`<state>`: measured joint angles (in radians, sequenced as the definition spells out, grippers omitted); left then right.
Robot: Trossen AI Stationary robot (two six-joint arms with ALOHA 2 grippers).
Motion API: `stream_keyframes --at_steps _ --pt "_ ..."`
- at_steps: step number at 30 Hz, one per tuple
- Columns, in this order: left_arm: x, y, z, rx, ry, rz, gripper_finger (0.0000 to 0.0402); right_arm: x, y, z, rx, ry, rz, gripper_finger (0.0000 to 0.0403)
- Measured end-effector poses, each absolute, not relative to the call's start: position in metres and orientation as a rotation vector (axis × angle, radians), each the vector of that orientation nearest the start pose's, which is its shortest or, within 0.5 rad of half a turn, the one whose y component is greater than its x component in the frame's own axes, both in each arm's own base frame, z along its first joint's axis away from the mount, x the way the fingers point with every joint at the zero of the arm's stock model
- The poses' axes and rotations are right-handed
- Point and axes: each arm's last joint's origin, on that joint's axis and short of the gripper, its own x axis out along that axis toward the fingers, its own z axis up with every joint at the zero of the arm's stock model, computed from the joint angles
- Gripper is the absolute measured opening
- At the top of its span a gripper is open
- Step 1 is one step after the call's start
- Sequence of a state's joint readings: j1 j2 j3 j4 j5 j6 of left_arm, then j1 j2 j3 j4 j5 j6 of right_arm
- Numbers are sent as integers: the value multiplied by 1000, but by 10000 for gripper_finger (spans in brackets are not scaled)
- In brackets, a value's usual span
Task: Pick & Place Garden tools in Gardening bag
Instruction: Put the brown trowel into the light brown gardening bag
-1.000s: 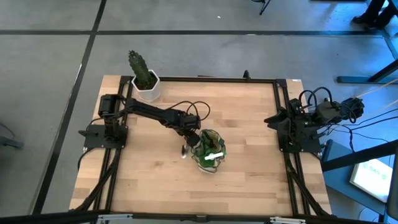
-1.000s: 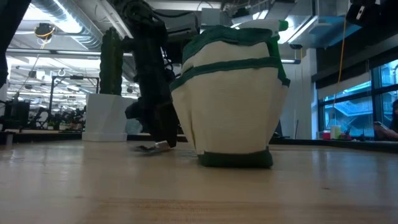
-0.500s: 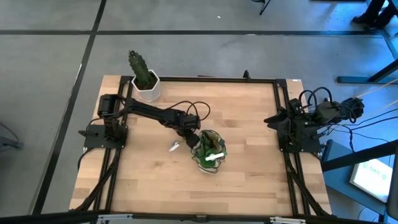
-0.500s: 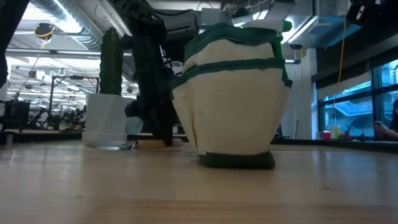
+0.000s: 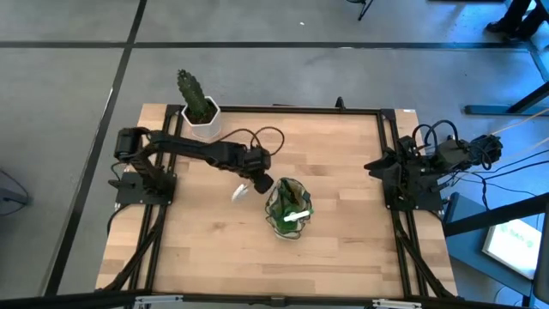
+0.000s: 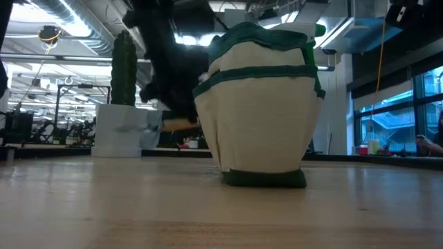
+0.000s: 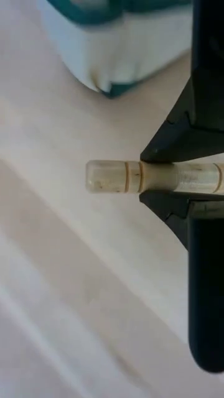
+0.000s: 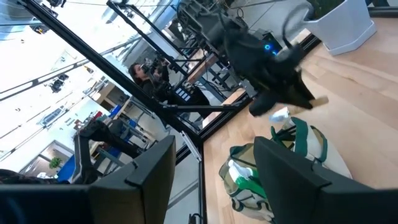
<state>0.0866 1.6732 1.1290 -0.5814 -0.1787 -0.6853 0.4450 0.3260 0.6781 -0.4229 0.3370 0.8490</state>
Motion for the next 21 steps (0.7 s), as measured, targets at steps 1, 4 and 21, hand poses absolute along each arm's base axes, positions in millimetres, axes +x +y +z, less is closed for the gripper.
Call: stream_keyframes --at_steps 1,4,21 --pt "326 34 210 -553 972 615 55 71 23 322 821 106 73 220" --pt "319 35 231 -546 880 626 55 71 23 322 820 107 73 220" --pt "327 21 325 -342 246 116 54 71 23 322 809 106 72 220"
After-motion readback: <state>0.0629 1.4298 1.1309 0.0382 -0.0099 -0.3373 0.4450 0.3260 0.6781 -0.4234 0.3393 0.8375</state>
